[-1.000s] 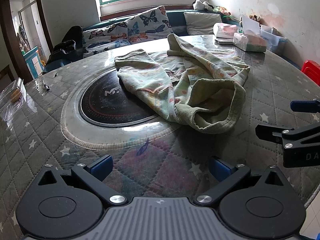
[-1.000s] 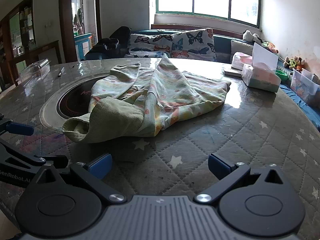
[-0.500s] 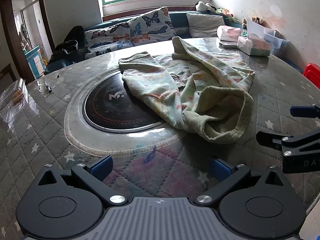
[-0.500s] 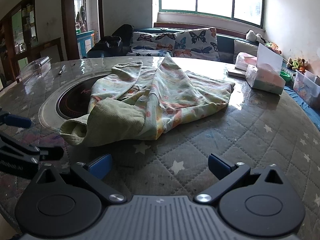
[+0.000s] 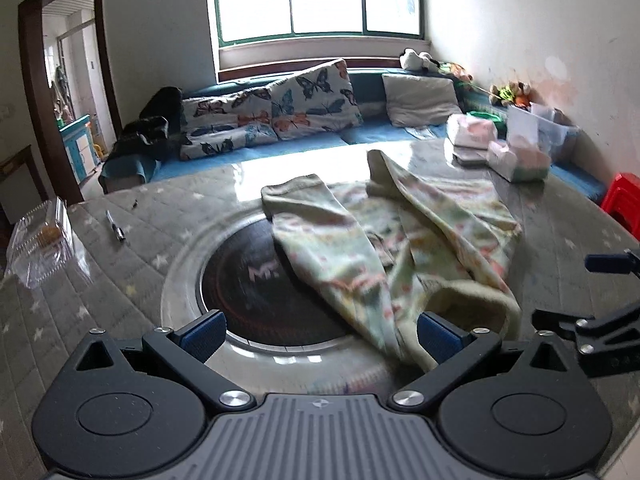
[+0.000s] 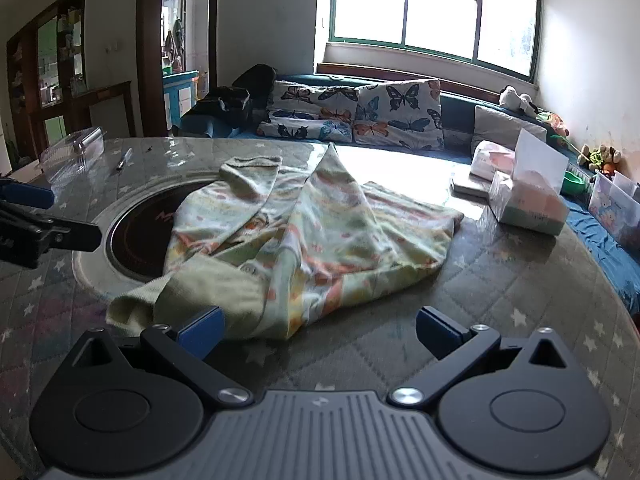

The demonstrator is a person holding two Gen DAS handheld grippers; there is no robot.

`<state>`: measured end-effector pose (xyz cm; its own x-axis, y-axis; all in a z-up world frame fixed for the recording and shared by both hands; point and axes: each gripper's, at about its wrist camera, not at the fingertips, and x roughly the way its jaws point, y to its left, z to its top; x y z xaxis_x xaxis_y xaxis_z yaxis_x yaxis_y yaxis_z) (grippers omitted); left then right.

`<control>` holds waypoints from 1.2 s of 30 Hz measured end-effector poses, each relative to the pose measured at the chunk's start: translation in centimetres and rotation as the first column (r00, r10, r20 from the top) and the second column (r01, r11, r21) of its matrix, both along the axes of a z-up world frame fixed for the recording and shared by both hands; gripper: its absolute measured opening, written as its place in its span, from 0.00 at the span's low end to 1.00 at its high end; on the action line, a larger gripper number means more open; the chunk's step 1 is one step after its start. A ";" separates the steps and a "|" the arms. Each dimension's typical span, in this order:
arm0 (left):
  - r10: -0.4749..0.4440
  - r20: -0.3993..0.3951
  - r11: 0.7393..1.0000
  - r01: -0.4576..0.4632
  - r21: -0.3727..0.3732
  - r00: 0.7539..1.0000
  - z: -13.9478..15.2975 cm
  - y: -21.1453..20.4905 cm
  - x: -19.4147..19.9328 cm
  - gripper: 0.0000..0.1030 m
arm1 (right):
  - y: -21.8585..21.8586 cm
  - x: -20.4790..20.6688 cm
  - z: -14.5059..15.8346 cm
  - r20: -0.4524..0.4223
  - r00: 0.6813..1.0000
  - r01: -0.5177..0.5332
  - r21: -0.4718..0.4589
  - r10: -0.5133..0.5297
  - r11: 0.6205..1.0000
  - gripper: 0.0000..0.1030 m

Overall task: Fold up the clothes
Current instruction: 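Reach the right tool to the shirt edge and close on the fabric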

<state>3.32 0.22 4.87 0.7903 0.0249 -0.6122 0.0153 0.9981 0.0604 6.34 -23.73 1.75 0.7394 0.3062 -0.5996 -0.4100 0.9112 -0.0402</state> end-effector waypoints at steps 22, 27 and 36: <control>-0.056 -0.050 0.998 0.056 -0.002 0.997 -3.2 -2.9 8.1 0.90 | 1.3 6.6 -1.3 -0.073 0.997 0.001 -0.027 -0.003 1.000 0.90; -0.161 -0.056 0.986 0.163 0.037 0.985 -4.5 -5.1 7.0 0.90 | 0.7 6.4 -2.4 -0.105 0.994 0.000 -0.066 -0.007 0.998 0.91; -0.228 -0.101 0.970 0.235 0.060 0.968 -6.9 -6.5 5.4 0.91 | -0.4 7.4 -0.2 -0.078 0.997 -0.007 -0.046 0.003 0.999 0.91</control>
